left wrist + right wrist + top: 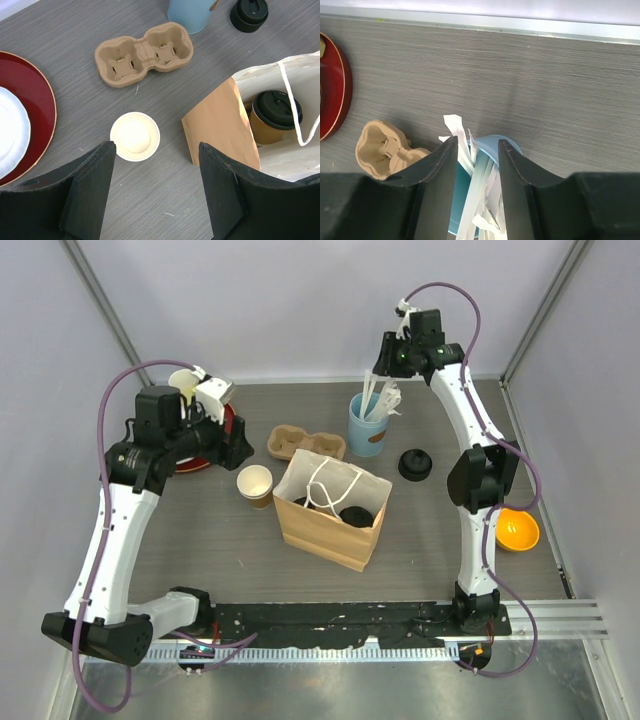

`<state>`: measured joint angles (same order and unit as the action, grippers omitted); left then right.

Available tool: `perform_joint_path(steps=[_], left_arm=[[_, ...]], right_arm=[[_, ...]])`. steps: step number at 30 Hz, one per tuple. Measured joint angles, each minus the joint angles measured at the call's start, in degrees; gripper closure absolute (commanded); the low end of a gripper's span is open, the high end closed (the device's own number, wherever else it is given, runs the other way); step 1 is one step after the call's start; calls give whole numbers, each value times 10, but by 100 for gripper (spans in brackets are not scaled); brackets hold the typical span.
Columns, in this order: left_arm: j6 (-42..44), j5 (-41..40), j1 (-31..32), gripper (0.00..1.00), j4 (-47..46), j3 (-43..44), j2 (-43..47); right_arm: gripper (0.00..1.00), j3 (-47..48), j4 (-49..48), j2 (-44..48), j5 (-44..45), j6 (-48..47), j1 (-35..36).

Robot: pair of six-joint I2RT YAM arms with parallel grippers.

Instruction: Pack the takeout coffee

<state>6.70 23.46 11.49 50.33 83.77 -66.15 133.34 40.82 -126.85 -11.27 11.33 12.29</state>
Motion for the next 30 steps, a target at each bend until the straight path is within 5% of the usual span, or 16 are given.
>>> perform_joint_path(steps=[13,27,30], left_arm=[[-1,1,0,28,-4,0,0],[-1,1,0,28,-4,-2,4],[-1,1,0,28,-4,-2,5]], right_arm=[[76,14,17,-15,-15,-24,9],[67,38,14,-37,9,-34,22],[81,48,12,-48,13,-38,22]])
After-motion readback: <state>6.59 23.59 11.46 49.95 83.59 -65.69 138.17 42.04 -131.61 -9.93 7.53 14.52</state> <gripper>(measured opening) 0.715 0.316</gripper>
